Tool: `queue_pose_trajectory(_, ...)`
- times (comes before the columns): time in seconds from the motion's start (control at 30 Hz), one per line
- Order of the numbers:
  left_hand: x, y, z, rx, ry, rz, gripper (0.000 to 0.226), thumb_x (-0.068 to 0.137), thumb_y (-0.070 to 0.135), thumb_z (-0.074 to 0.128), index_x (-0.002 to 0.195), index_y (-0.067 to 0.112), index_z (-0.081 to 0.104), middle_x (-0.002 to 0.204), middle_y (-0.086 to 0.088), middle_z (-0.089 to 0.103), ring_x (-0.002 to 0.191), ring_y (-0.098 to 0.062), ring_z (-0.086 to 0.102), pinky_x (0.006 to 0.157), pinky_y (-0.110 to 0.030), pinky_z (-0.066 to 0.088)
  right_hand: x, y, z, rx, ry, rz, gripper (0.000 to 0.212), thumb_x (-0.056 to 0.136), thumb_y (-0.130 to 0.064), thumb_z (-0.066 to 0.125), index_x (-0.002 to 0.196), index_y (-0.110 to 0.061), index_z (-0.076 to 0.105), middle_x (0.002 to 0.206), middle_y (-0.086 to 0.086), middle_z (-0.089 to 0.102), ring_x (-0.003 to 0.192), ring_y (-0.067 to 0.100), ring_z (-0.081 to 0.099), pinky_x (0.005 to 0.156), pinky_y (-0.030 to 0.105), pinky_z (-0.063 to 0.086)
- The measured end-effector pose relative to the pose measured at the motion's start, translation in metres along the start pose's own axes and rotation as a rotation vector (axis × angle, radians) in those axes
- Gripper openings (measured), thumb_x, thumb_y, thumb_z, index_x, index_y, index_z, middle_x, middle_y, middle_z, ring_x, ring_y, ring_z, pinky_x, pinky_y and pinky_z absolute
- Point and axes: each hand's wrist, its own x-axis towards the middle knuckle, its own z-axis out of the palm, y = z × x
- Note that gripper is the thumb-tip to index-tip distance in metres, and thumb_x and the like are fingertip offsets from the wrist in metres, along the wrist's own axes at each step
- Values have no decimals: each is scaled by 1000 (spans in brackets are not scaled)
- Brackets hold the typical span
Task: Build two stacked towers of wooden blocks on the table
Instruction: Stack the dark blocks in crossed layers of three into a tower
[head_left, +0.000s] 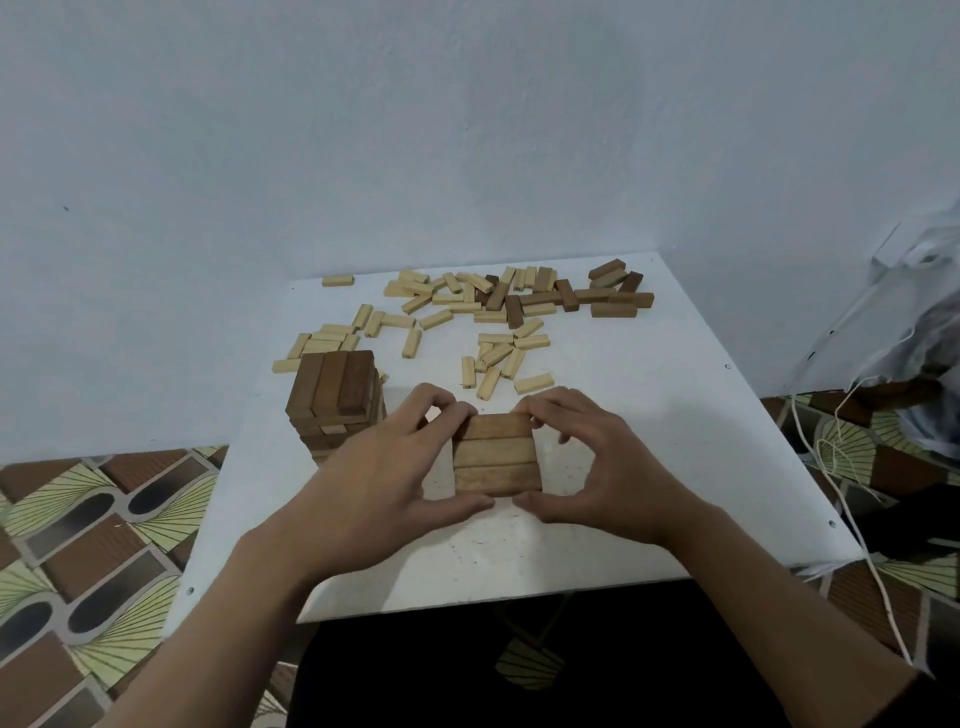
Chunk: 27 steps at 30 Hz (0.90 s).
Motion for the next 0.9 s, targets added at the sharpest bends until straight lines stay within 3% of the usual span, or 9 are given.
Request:
queue_pose_trajectory(0.1,-11,1,-25,45,61,14,72,82,83,43,139,38,39,131,22,31,82,-8,61,69,-30,55,11,-19,-4,14,23,-63,67,73,-38,87,132,-32,55,125,-27,51,122,12,48,88,11,42)
queue_pose_trajectory(0.23,-26,-4,-53,43,143,7,72,81,82,46,138,38,43,130,23,36,91,-9,61,73,-37,56,31,-46,-8,-1,21,-139,67,73,-35,89,132,-23,57,124,-19,55,119,12,50,91,12,41)
queue_pose_trajectory(0.37,-35,-18,-74,72,208,-8,72,79,79,53,137,38,47,127,24,38,98,-5,56,75,-27,52,56,-67,-5,-39,-7,-204,62,74,-35,87,127,-23,58,120,-15,54,116,14,49,95,25,43)
queue_pose_trajectory(0.5,-35,-44,-91,140,230,-21,74,78,79,54,135,32,52,124,20,44,110,-3,46,88,-23,40,85,-81,4,-109,-12,-221,64,75,-44,84,129,-25,57,122,-16,53,119,6,45,103,33,38)
queue_pose_trajectory(0.67,-28,-82,-102,127,149,-89,83,72,86,50,136,32,55,122,22,45,117,-2,39,98,-37,29,117,-92,25,-245,-48,-148,65,77,-53,78,133,-27,55,128,-13,53,124,6,36,110,45,31)
queue_pose_trajectory(0.9,-17,-120,-107,2,8,-133,80,69,86,54,134,40,52,123,22,46,124,4,35,102,-34,23,138,-96,38,-277,-103,-28,76,78,-59,76,141,-25,53,131,-16,43,130,7,29,115,47,25)
